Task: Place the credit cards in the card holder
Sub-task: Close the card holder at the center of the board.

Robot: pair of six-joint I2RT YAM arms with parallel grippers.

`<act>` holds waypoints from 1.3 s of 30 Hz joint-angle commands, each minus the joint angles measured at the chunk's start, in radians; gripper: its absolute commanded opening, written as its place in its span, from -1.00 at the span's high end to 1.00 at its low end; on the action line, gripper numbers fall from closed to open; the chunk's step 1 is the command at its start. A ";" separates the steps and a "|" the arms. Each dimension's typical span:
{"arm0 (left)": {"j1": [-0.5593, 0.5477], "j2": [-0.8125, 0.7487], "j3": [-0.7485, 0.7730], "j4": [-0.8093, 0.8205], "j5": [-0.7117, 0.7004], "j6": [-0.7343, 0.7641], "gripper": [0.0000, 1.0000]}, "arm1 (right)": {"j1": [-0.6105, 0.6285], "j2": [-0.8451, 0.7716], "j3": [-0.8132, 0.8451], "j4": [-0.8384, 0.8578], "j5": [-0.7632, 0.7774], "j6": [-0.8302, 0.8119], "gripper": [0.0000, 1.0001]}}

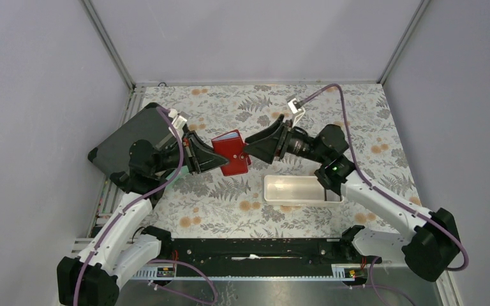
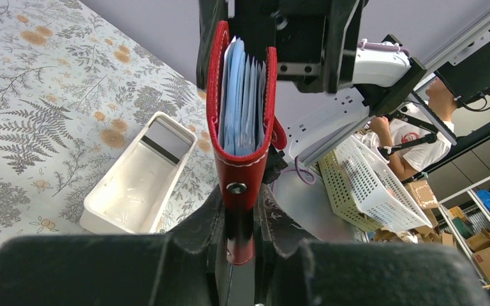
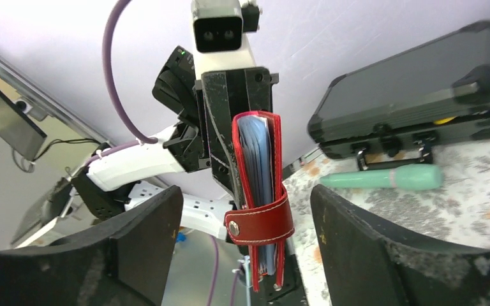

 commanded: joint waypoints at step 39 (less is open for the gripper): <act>0.002 -0.009 -0.006 0.187 0.055 -0.081 1.00 | -0.054 0.121 0.100 0.216 -0.353 0.096 0.27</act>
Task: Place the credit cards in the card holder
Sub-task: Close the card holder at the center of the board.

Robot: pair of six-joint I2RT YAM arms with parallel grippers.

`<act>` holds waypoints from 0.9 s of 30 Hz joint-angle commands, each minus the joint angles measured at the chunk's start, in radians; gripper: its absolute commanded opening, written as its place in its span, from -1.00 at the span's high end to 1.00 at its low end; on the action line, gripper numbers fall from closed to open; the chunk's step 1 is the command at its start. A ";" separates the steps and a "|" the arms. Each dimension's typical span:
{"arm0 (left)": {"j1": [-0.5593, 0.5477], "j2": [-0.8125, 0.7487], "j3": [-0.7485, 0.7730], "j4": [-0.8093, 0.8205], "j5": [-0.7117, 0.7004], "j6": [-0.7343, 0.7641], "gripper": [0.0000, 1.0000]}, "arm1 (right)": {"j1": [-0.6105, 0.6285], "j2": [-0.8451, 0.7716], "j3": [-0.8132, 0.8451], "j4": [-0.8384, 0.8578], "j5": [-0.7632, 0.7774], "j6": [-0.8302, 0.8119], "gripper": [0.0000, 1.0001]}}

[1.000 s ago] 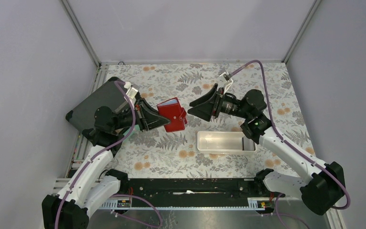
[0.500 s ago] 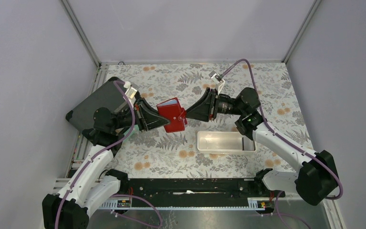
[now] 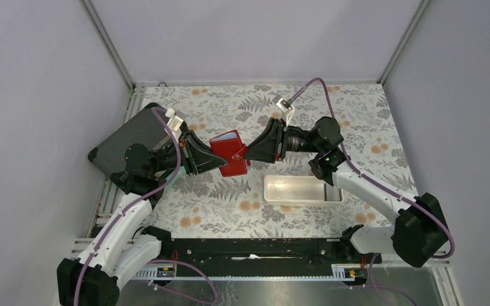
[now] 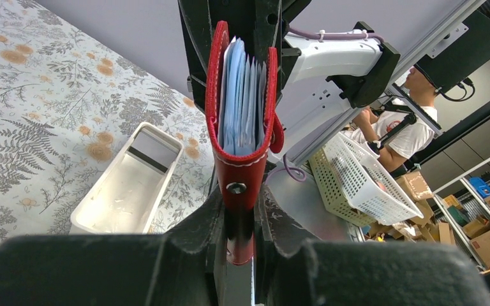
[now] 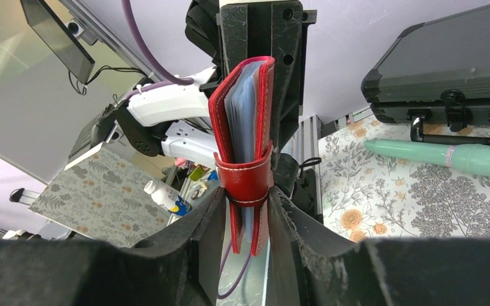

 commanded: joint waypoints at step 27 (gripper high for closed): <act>-0.008 0.007 -0.003 0.072 0.021 -0.001 1.00 | 0.041 0.063 0.080 0.061 0.026 0.056 0.26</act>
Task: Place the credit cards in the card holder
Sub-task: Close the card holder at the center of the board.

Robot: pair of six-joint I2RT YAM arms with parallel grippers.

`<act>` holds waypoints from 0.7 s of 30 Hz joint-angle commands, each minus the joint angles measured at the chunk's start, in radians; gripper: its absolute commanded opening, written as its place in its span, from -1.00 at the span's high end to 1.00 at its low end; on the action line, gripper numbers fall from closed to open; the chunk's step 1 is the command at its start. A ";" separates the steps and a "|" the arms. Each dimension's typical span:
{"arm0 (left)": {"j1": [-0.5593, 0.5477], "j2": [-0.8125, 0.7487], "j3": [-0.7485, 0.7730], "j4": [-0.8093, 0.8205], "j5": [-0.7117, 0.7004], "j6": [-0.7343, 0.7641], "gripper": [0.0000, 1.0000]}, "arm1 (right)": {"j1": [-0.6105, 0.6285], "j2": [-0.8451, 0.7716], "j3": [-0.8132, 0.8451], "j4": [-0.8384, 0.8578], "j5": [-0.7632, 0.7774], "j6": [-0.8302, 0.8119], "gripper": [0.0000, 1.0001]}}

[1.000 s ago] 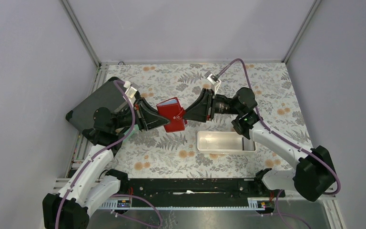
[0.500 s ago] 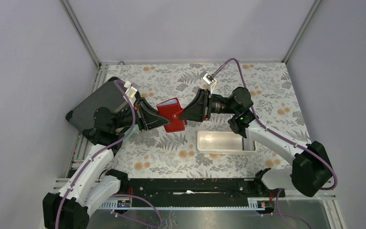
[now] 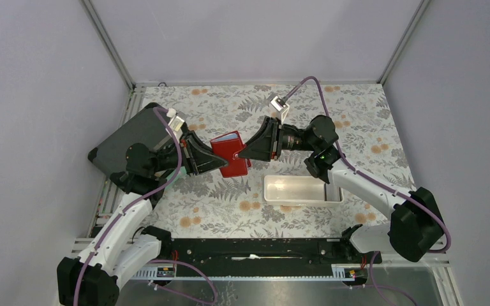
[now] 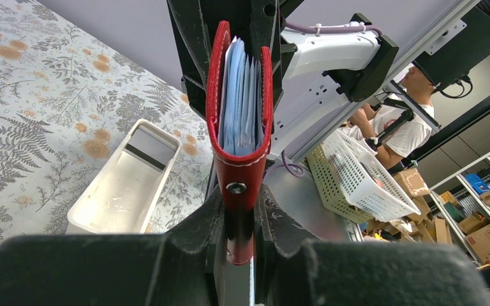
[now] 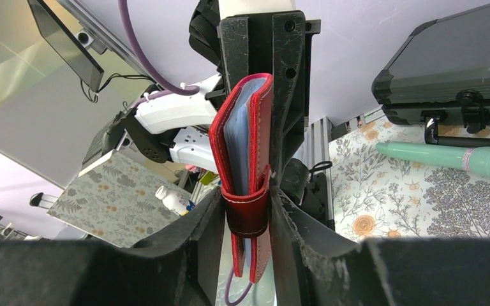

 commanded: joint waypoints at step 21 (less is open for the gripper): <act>-0.002 -0.006 0.003 0.019 -0.009 0.034 1.00 | 0.027 0.047 0.080 -0.059 -0.064 0.006 0.33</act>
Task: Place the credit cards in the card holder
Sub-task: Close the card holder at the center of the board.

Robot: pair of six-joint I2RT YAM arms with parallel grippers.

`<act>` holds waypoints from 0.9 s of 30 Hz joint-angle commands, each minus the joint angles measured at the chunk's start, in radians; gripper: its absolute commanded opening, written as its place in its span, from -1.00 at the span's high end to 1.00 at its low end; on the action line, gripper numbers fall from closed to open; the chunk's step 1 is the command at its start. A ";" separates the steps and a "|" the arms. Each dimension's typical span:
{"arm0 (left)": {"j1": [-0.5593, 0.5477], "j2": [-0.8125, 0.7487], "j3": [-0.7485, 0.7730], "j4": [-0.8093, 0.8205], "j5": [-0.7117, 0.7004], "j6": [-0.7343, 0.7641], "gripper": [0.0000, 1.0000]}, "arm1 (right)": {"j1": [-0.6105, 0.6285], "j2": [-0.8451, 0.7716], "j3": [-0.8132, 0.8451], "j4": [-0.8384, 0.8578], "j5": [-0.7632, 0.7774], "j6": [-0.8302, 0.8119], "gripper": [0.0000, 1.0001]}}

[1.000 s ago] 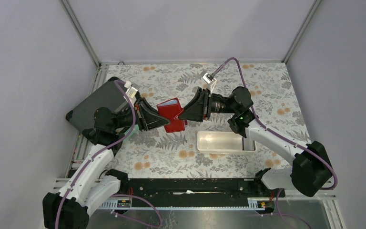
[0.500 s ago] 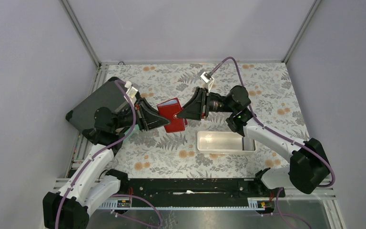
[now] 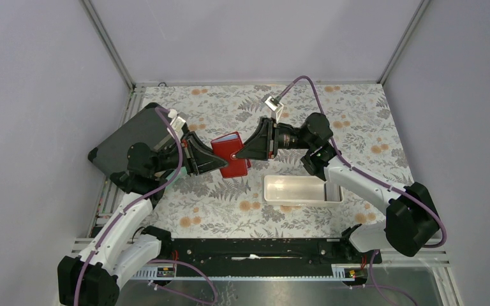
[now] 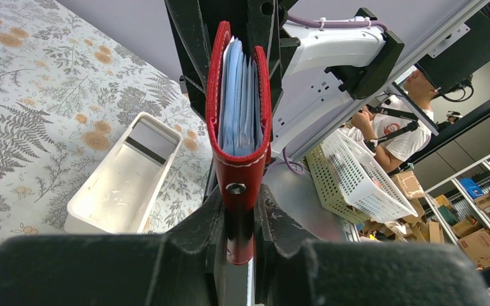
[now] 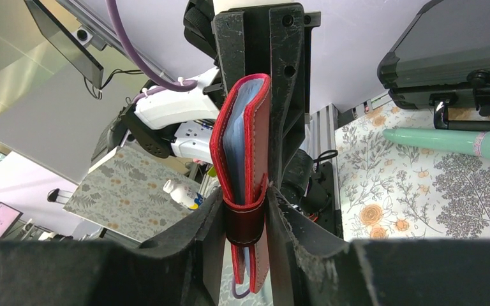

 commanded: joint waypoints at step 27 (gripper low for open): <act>0.022 -0.010 0.039 -0.107 -0.038 0.114 1.00 | 0.020 -0.069 0.034 -0.129 -0.014 -0.042 0.16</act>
